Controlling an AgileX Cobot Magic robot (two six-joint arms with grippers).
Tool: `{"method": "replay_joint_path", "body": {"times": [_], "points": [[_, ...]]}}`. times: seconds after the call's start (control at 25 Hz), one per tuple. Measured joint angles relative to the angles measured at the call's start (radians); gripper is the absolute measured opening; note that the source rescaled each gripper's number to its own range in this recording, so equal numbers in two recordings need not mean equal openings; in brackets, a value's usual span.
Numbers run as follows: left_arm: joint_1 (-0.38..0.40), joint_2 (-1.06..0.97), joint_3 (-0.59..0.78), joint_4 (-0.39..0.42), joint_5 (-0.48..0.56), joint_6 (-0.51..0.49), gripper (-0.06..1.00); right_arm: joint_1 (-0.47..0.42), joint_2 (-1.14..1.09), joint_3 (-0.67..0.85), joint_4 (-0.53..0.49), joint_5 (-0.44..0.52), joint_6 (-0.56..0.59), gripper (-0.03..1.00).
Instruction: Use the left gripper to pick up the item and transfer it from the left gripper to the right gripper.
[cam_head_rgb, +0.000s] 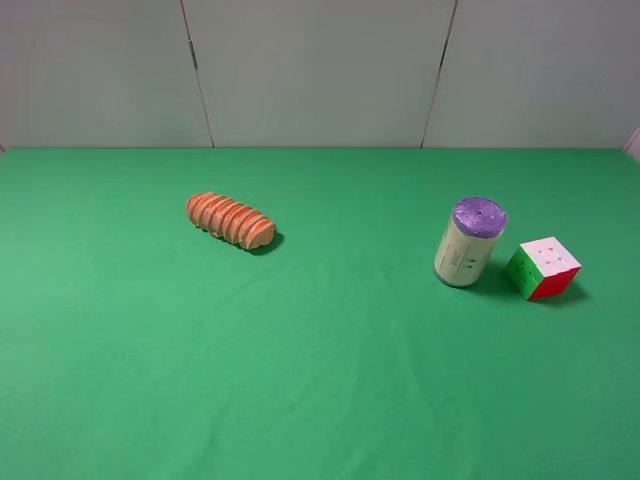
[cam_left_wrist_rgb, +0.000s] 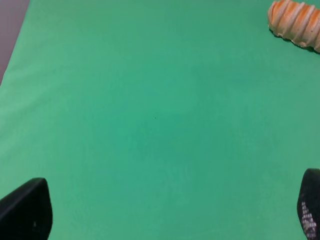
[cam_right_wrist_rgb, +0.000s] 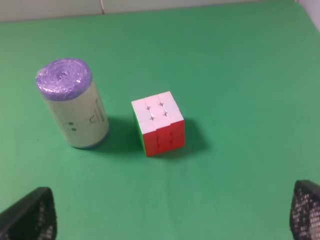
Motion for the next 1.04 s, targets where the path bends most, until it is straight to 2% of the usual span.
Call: {"method": "replay_joint_path", "body": {"times": [1.04], "points": [[0.000, 0.000, 0.000, 0.000, 0.000, 0.000, 0.96, 0.000, 0.000, 0.000, 0.000, -0.002, 0.003, 1.00]]}}
